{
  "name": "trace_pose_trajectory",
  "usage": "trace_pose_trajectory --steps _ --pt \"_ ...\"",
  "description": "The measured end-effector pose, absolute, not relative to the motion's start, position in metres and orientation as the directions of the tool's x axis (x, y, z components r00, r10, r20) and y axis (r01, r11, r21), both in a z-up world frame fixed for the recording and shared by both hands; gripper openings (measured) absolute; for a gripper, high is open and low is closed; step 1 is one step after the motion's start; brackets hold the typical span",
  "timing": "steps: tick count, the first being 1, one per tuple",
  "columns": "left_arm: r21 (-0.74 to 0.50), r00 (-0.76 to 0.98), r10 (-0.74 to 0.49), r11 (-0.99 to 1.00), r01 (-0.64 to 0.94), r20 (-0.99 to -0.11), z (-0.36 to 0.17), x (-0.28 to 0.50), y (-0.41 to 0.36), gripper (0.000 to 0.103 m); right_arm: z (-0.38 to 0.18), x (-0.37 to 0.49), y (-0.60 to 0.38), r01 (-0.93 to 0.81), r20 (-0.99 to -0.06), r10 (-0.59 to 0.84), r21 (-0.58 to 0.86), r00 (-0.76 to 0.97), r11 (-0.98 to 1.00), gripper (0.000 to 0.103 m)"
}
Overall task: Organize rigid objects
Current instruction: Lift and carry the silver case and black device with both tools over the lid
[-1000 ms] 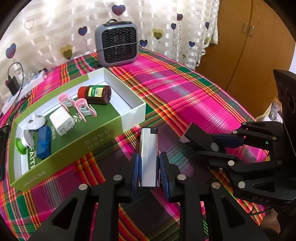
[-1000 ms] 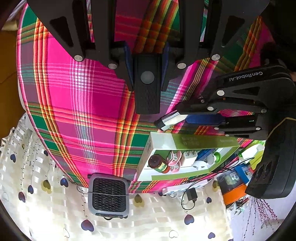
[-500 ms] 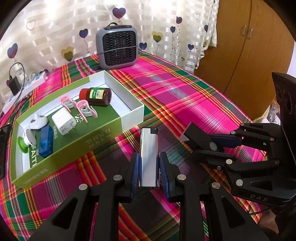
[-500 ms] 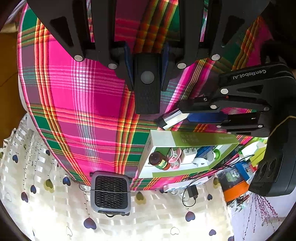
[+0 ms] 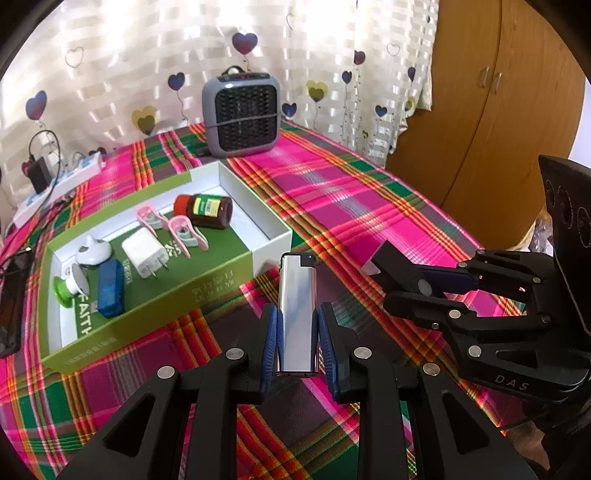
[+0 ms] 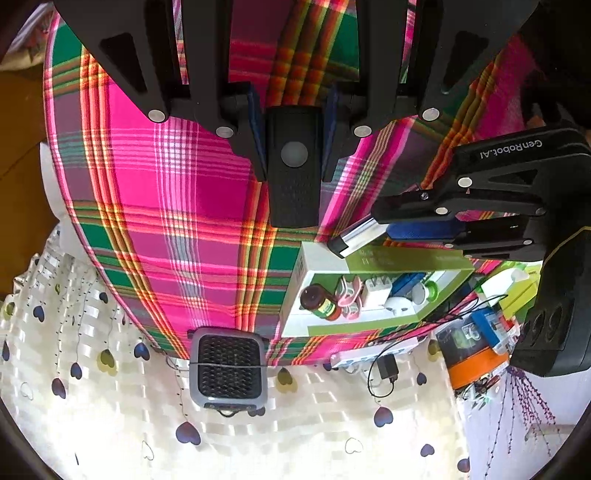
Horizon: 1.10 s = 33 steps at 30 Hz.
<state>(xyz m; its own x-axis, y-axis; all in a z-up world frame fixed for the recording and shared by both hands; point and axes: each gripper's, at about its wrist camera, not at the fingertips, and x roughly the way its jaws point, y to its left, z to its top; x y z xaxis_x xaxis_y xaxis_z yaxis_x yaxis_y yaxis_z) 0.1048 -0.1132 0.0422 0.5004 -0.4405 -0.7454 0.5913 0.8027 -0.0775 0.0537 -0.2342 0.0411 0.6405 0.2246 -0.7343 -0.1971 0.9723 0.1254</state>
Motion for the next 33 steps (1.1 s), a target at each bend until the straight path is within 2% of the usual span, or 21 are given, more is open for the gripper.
trace_pose_trajectory --steps 17,33 --pt "-0.065 0.578 -0.425 0.84 0.539 -0.696 0.076 0.115 -0.086 0.022 0.076 0.07 -0.22 -0.201 -0.68 0.227 0.118 0.697 0.972 0.028" --pt "-0.103 0.608 -0.366 0.901 0.422 -0.705 0.067 0.167 -0.044 0.022 0.073 0.113 -0.196 -0.214 -0.68 0.257 0.149 0.687 0.965 0.028"
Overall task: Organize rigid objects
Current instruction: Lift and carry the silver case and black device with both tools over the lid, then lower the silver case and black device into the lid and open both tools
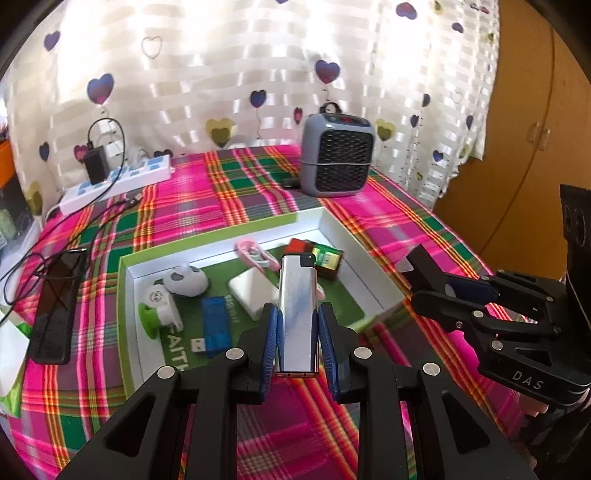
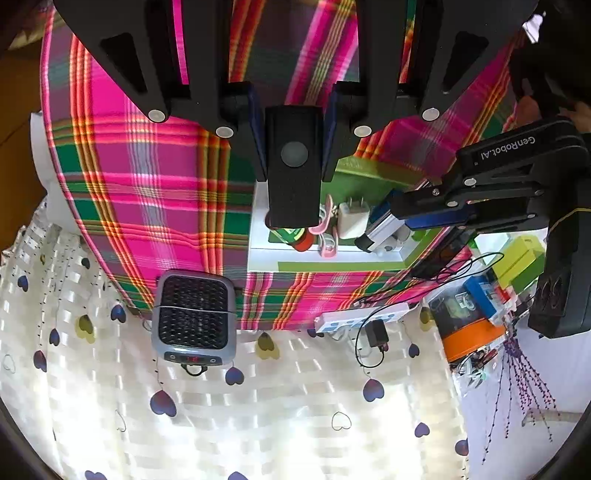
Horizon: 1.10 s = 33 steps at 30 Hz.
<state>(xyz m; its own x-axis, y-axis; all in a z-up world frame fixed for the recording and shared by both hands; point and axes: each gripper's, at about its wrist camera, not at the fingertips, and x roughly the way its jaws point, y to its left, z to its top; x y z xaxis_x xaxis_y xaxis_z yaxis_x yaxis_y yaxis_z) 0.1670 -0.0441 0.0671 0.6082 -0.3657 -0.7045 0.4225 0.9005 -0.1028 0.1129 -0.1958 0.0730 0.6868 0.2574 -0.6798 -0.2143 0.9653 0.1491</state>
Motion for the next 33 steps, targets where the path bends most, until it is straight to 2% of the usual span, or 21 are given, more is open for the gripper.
trace_pose_trajectory --steps 33 --pt "-0.123 0.588 -0.304 0.937 0.328 -0.75 0.032 0.218 -0.028 0.022 0.034 0.183 -0.176 -0.251 -0.769 0.282 0.162 0.573 0.954 0.028"
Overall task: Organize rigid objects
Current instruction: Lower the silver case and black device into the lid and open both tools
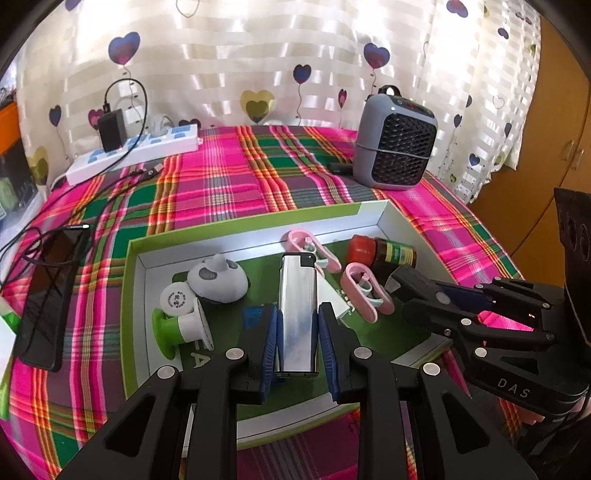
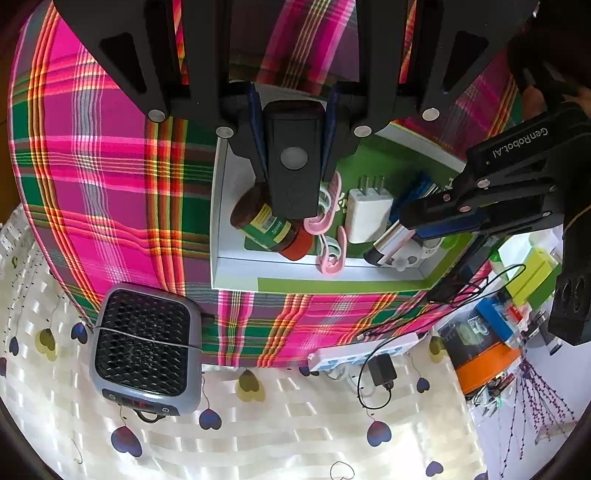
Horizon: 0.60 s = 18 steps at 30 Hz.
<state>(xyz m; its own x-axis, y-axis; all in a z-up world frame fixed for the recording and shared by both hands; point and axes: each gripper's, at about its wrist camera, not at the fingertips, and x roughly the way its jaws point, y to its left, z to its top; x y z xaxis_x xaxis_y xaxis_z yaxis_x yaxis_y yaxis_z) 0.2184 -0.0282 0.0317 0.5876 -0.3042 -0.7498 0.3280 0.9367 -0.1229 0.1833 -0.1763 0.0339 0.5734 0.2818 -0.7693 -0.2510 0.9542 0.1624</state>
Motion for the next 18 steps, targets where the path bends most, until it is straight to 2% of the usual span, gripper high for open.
trace_pose_trajectory --steps 18 --pt "-0.134 0.571 -0.31 0.935 0.33 -0.76 0.0256 0.2209 -0.0301 0.022 0.0289 0.1922 -0.1702 -0.262 -0.784 0.279 0.153 0.555 0.953 0.028"
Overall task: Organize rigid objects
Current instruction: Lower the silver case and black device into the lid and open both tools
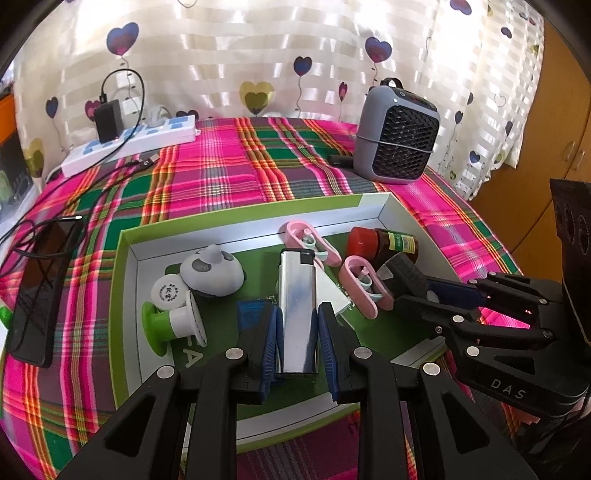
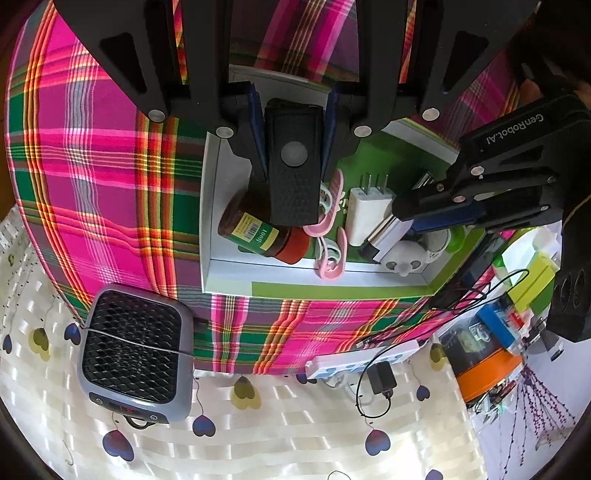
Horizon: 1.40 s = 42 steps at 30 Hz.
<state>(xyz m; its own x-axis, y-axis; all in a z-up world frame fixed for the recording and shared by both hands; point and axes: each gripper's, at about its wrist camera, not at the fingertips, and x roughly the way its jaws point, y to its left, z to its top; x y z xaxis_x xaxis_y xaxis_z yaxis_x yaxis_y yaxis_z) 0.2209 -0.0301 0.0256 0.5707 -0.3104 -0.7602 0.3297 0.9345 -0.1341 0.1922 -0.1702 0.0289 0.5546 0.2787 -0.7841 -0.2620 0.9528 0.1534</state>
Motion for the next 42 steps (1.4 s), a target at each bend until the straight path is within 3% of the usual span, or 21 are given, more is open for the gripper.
trace_pose_trajectory --steps 17,29,34,42 --pt "-0.13 0.572 -0.305 0.937 0.325 -0.761 0.025 0.221 -0.03 0.023 0.027 0.193 -0.166 -0.266 -0.797 0.27 0.142 0.54 0.953 0.029" --pt "-0.117 0.576 -0.279 0.946 0.303 -0.769 0.026 0.222 -0.027 0.034 0.027 0.192 -0.167 -0.251 -0.794 0.275 0.16 0.541 0.955 0.029" --pt "-0.112 0.583 -0.273 0.948 0.297 -0.765 0.028 0.216 -0.026 0.034 0.028 0.19 -0.168 -0.247 -0.789 0.277 0.164 0.548 0.955 0.038" --pt "-0.103 0.618 -0.259 0.955 0.277 -0.742 0.039 0.2 -0.022 0.034 0.034 0.18 -0.169 -0.228 -0.776 0.269 0.165 0.571 0.96 0.038"
